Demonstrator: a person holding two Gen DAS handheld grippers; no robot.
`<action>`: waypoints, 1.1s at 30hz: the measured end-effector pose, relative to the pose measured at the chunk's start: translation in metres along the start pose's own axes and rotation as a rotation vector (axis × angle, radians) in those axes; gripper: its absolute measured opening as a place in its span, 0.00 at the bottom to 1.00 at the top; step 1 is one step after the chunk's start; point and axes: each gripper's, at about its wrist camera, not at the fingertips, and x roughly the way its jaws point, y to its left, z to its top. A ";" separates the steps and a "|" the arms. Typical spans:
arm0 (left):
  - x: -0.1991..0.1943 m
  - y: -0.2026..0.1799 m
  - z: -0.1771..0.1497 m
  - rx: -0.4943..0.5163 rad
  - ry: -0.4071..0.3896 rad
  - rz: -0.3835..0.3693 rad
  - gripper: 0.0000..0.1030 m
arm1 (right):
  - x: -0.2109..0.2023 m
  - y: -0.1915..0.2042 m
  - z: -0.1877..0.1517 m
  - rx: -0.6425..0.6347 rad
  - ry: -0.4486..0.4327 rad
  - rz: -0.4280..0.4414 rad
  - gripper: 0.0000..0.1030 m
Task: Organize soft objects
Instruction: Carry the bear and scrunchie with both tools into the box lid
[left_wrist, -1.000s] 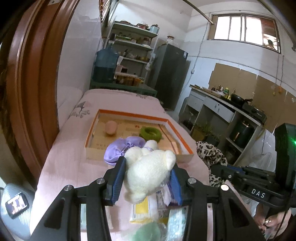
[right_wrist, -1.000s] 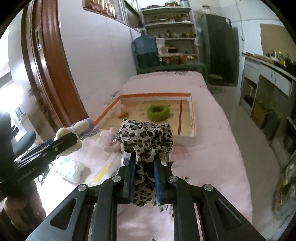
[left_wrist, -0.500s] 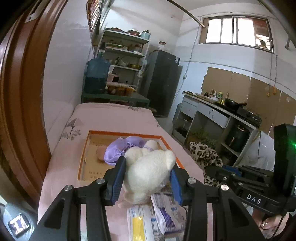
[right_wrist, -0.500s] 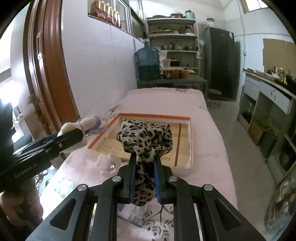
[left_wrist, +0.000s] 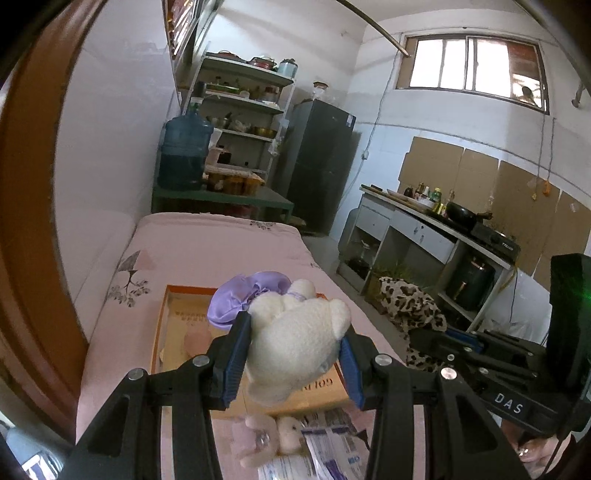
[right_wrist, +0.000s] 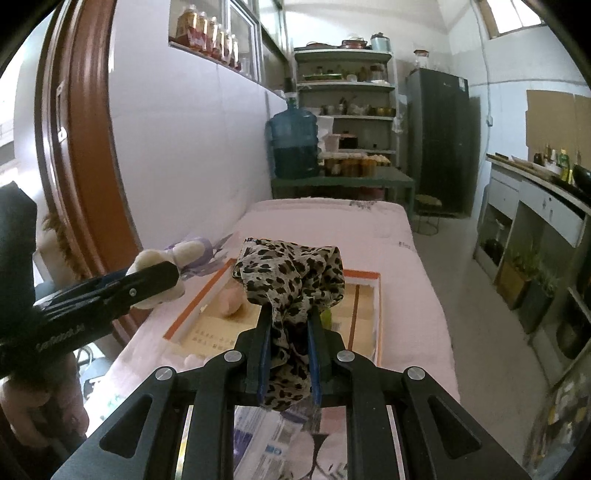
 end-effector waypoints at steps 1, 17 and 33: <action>0.004 0.001 0.003 0.002 0.005 -0.001 0.44 | 0.003 -0.002 0.002 -0.001 0.000 -0.001 0.17; 0.094 0.038 0.034 -0.113 0.132 -0.014 0.44 | 0.077 -0.046 0.027 0.041 0.089 0.010 0.17; 0.160 0.052 0.004 -0.119 0.268 0.036 0.44 | 0.162 -0.069 0.003 0.076 0.227 -0.010 0.17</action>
